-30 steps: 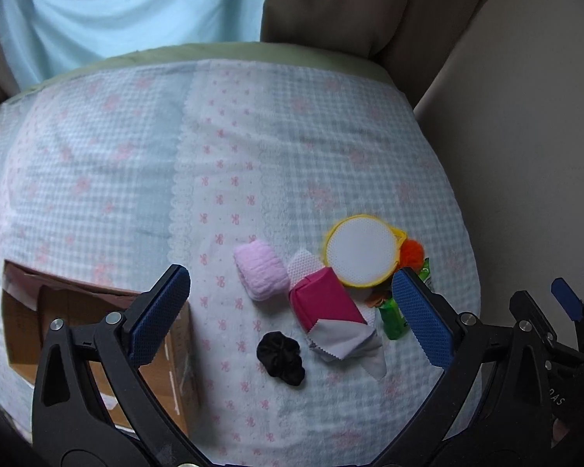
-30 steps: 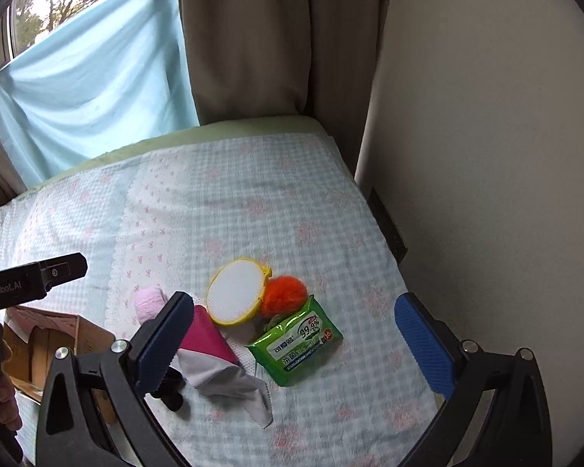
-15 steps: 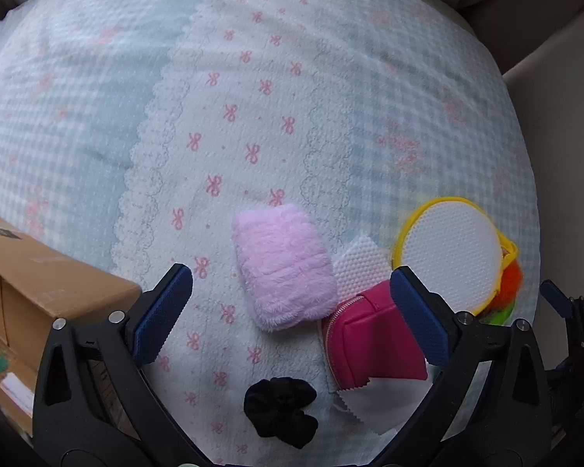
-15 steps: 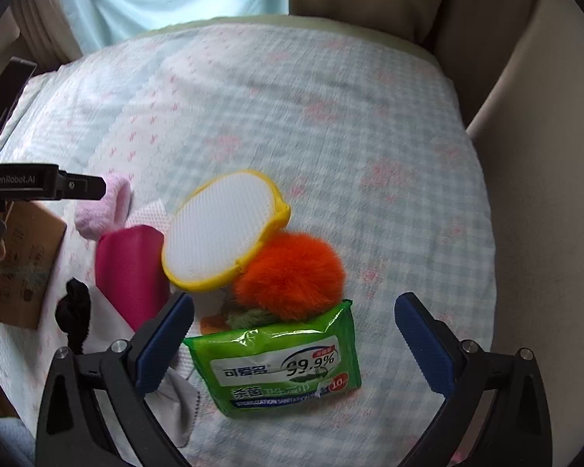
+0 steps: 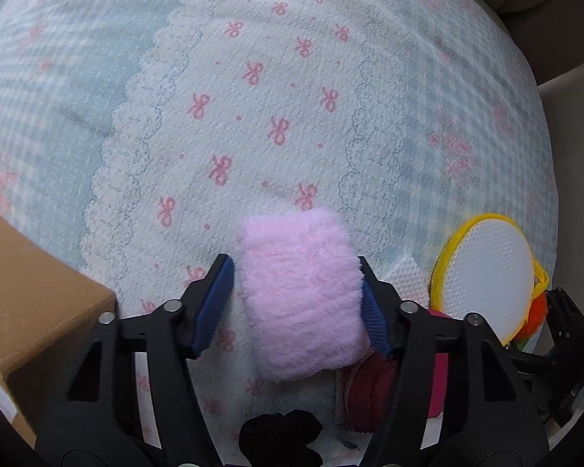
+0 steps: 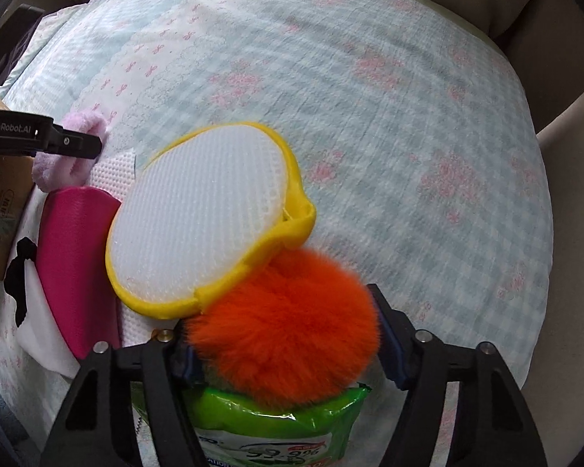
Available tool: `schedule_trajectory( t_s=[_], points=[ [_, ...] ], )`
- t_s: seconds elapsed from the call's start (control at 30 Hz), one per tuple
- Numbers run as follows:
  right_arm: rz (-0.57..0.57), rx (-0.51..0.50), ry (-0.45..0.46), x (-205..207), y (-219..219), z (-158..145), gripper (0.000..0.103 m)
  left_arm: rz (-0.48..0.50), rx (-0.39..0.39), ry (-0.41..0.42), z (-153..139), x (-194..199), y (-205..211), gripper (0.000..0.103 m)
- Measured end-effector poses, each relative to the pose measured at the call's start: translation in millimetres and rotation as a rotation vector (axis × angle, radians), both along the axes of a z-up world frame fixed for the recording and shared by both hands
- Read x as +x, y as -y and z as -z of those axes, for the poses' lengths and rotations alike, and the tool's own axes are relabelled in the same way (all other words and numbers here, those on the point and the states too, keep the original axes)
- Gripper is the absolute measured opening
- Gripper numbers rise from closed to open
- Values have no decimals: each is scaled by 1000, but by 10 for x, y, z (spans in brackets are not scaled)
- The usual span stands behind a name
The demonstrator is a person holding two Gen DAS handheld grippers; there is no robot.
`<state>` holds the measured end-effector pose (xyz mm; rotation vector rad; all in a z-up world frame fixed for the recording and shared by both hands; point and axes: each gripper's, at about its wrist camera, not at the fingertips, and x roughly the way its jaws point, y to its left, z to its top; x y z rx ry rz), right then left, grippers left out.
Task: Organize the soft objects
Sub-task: 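Grasp the pink fluffy pad with the left gripper while the right grasps the orange pompom, then carry both items over the cardboard box and open both grippers to drop them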
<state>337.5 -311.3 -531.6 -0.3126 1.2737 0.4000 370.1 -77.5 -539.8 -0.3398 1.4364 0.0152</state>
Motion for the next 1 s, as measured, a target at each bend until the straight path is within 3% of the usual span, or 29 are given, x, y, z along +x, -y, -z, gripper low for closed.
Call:
schedule_trajectory(
  t_s=[0.07, 0.17, 0.3, 0.43, 0.77, 1.0],
  points=[
    [16, 7, 5, 4, 17, -20, 44, 4, -1, -2, 24, 41, 3, 43],
    [51, 22, 7, 17, 71, -39, 37, 10, -12, 2, 43, 55, 16, 41],
    [90, 50, 13, 107, 190, -90, 35, 9, -29, 9, 74, 80, 6, 40],
    [142, 67, 43, 92, 294, -195, 35, 20, -39, 28, -83, 37, -39, 40],
    [282, 97, 140, -18, 334, -698, 34, 53, -55, 108, -674, -94, 56, 40],
    [351, 96, 201, -249, 328, -1326, 34, 68, -78, 190, -1299, -281, 3, 40]
  ],
)
